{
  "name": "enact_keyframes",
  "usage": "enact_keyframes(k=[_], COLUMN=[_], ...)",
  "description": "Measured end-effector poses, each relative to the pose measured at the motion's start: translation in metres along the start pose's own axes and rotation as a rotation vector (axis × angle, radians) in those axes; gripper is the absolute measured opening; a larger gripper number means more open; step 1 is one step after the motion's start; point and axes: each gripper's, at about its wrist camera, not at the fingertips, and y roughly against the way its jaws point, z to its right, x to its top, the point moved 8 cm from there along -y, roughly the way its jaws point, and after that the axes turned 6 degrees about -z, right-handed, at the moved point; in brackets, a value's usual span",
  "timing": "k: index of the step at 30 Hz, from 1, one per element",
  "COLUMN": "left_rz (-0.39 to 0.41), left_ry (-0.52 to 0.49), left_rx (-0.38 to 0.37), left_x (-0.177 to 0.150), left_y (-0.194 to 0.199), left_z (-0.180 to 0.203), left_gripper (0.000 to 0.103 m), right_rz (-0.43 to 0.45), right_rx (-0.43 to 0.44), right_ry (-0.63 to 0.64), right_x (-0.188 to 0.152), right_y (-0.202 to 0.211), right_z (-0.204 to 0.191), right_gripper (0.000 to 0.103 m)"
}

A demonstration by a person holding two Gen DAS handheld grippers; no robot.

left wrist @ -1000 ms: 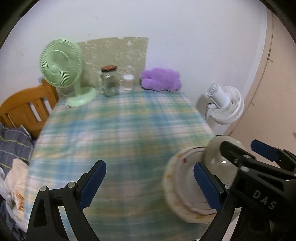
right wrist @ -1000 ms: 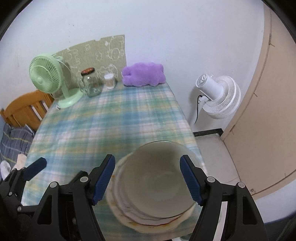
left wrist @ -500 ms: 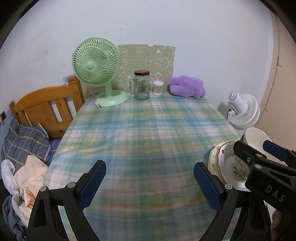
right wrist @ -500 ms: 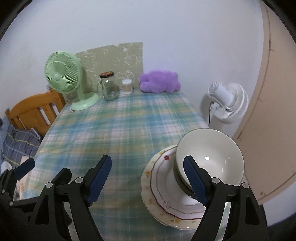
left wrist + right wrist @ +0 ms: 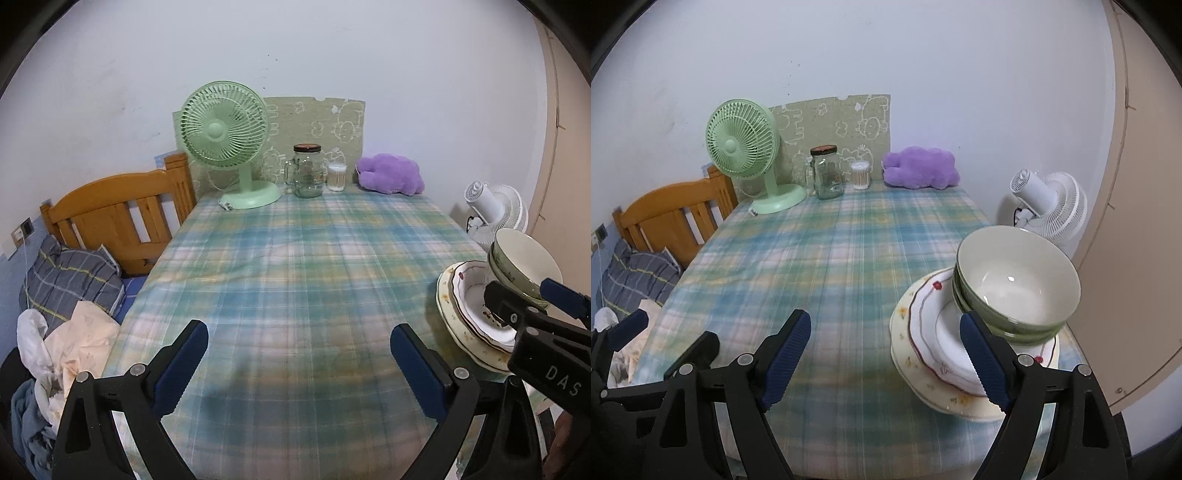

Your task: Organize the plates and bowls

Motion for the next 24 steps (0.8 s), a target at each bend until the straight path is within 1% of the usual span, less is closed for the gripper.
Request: enact_keyframes(k=[3, 6, 11, 17, 24], left_rz=[0.009, 0.009, 0.011, 0.029, 0.034], left_ry=[0.038, 0.041, 0.033, 0.035, 0.040], left_rx=[-0.018, -0.017, -0.015, 0.016, 0.007], left_x=[-0.002, -0.006, -0.006, -0.008, -0.010], left_y=[0.005, 0.009, 0.011, 0.018, 0.021], left_z=[-0.006, -0.007, -0.004, -0.002, 0.003], left_gripper=[0.100, 0.100, 0.100, 0.103, 0.103], right_rz=[-0.008, -0.016, -0.004, -0.007, -0.004], right_rx=[-0.001, 0.007, 0.010, 0.020, 0.016], right_ry=[0.001, 0.000, 0.011, 0.022, 0.027], right_x=[-0.005, -0.010, -0.011, -0.015, -0.019], right_y=[0.003, 0.005, 0.011, 0.014, 0.021], right_z=[0.001, 0.002, 0.002, 0.003, 0.008], right_gripper=[0.087, 0.087, 0.087, 0.087, 0.087])
